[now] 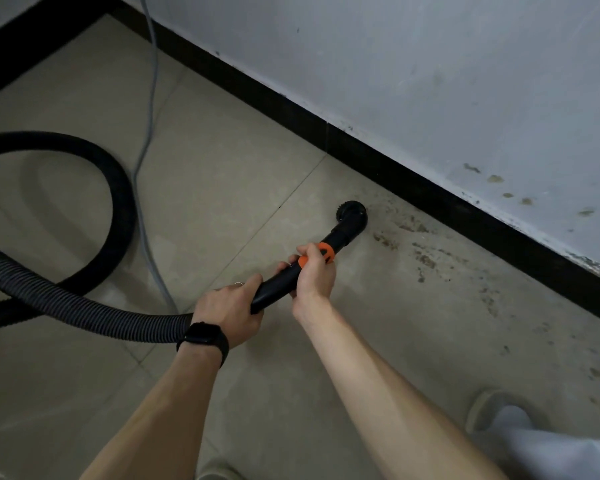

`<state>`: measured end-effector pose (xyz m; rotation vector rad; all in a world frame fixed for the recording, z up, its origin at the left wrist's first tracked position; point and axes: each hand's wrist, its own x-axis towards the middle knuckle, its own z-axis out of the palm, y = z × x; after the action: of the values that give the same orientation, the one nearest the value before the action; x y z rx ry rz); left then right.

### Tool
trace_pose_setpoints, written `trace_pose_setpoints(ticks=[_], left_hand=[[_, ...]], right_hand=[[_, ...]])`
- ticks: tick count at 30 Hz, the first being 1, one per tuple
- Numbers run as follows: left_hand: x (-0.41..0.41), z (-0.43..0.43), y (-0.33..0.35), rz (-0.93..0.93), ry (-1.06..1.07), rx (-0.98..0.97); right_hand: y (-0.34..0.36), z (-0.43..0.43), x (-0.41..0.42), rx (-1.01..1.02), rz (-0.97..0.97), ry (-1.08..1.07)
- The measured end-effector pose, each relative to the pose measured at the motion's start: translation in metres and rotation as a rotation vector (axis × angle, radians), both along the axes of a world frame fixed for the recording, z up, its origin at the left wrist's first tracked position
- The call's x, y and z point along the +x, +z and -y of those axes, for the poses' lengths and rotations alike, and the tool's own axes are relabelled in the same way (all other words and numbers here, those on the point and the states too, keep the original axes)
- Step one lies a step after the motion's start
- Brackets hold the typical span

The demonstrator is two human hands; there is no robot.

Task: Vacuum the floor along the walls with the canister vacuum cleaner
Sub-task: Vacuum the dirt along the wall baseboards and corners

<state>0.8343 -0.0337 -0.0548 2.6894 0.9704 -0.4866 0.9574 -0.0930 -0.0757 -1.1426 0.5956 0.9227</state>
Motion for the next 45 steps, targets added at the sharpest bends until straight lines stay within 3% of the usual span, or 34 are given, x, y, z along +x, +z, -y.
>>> trace_pose_setpoints(ticks=[25,38,45], left_hand=[[0.063,0.001,-0.028,0.093,0.049,-0.049],[0.066,-0.022,-0.03,0.197,0.362,-0.214],[0.048,-0.013,-0.026,0.159,0.233,-0.185]], right_hand=[[-0.014,-0.01,0.067,-0.037,0.076,0.014],[-0.009,-0.066,0.083,-0.032,0.139,0.185],[-0.012,-0.045,0.069,0.002,0.041,0.067]])
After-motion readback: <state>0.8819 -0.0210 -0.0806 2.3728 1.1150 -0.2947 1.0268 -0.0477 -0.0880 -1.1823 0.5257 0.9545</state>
